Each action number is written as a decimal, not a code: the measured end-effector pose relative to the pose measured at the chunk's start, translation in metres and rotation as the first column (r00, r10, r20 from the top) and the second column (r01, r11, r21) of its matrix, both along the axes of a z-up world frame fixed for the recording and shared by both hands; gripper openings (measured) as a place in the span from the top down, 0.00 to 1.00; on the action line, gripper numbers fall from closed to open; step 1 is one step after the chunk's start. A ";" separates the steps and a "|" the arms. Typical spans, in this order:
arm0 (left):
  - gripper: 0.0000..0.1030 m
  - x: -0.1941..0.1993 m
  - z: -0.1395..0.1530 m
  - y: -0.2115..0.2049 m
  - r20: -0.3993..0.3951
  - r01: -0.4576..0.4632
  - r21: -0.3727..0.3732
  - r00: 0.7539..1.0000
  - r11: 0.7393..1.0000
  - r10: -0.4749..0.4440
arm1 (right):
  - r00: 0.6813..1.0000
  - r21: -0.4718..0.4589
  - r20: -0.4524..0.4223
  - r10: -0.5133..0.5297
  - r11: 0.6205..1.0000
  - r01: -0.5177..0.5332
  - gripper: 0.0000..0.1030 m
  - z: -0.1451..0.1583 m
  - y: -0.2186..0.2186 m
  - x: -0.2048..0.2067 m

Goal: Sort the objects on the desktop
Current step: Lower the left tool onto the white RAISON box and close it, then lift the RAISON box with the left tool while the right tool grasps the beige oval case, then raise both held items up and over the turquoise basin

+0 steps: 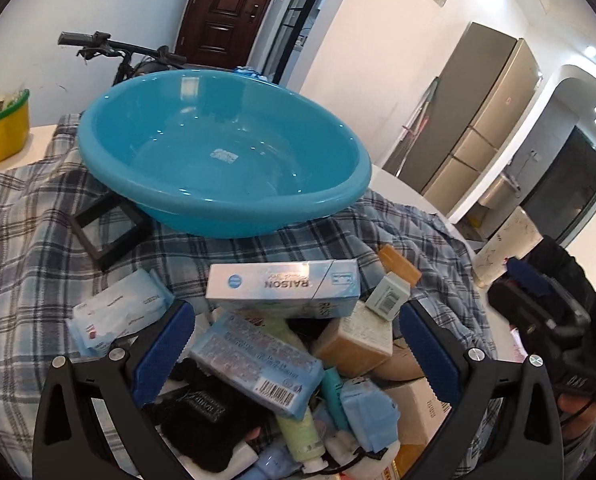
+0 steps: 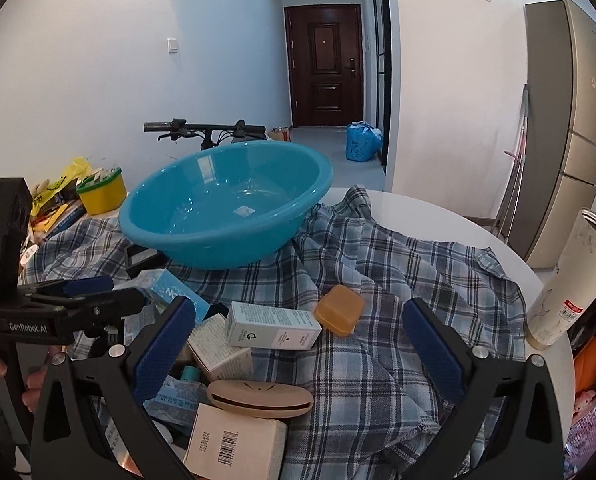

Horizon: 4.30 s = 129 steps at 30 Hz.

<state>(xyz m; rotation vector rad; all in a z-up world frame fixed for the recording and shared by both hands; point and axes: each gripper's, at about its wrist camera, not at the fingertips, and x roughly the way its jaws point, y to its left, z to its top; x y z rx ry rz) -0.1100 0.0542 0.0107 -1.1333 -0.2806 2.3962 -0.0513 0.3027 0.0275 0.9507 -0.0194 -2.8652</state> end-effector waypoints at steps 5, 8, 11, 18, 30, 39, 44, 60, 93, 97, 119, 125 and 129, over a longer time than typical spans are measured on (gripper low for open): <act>0.00 -0.015 -0.007 0.007 0.017 0.014 -0.008 1.000 1.000 -0.013 | 0.999 -0.009 0.040 -0.005 1.000 0.006 0.00 -0.014 0.004 -0.006; 0.00 -0.026 -0.014 0.006 0.040 0.008 -0.016 0.999 1.000 -0.007 | 0.999 -0.014 0.051 -0.011 1.000 0.012 0.00 -0.018 0.009 -0.008; 0.00 -0.034 -0.021 0.005 0.066 -0.001 0.007 0.998 1.000 0.000 | 0.998 -0.018 0.061 -0.017 1.000 0.018 0.00 -0.021 0.012 -0.011; 0.00 -0.044 -0.025 0.014 0.064 0.003 -0.004 0.998 1.000 -0.003 | 0.995 -0.023 0.088 -0.036 0.999 0.038 0.00 -0.029 0.021 -0.017; 0.12 -0.018 0.005 0.006 -0.080 -0.065 -0.087 0.995 0.994 0.058 | 0.995 -0.022 0.094 -0.038 0.999 0.040 0.00 -0.030 0.024 -0.014; 0.12 0.014 0.032 -0.025 -0.230 -0.209 -0.214 0.960 0.954 0.159 | 0.996 -0.014 0.093 0.003 1.000 -0.001 0.00 -0.028 0.005 -0.010; 0.12 0.022 0.028 -0.044 -0.224 -0.243 -0.221 0.955 0.945 0.194 | 0.996 -0.009 0.091 0.021 1.000 -0.020 0.00 -0.025 -0.005 -0.005; 0.12 0.063 0.027 -0.071 -0.252 -0.307 -0.213 0.934 0.928 0.252 | 0.992 0.012 0.106 0.067 0.998 -0.069 0.00 -0.028 -0.032 0.008; 0.12 0.067 0.011 -0.047 -0.219 -0.247 -0.246 0.956 0.937 0.195 | 0.966 -0.104 0.254 0.054 0.994 -0.029 0.19 -0.082 -0.019 -0.013; 0.12 0.067 0.011 -0.045 -0.218 -0.243 -0.249 0.957 0.938 0.191 | 0.969 -0.108 0.241 0.060 0.993 -0.035 0.22 -0.079 -0.018 -0.009; 0.12 0.069 0.009 -0.042 -0.213 -0.238 -0.257 0.959 0.937 0.185 | 0.982 -0.118 0.187 0.015 0.993 0.008 0.21 -0.059 0.007 -0.003; 0.12 0.070 0.009 -0.043 -0.214 -0.235 -0.257 0.960 0.937 0.182 | 0.991 -0.051 0.117 -0.059 0.997 0.065 0.21 -0.044 0.019 0.004; 0.12 0.069 0.009 -0.042 -0.213 -0.238 -0.256 0.959 0.937 0.186 | 0.991 -0.041 0.104 -0.083 0.995 0.087 0.22 -0.039 0.025 0.006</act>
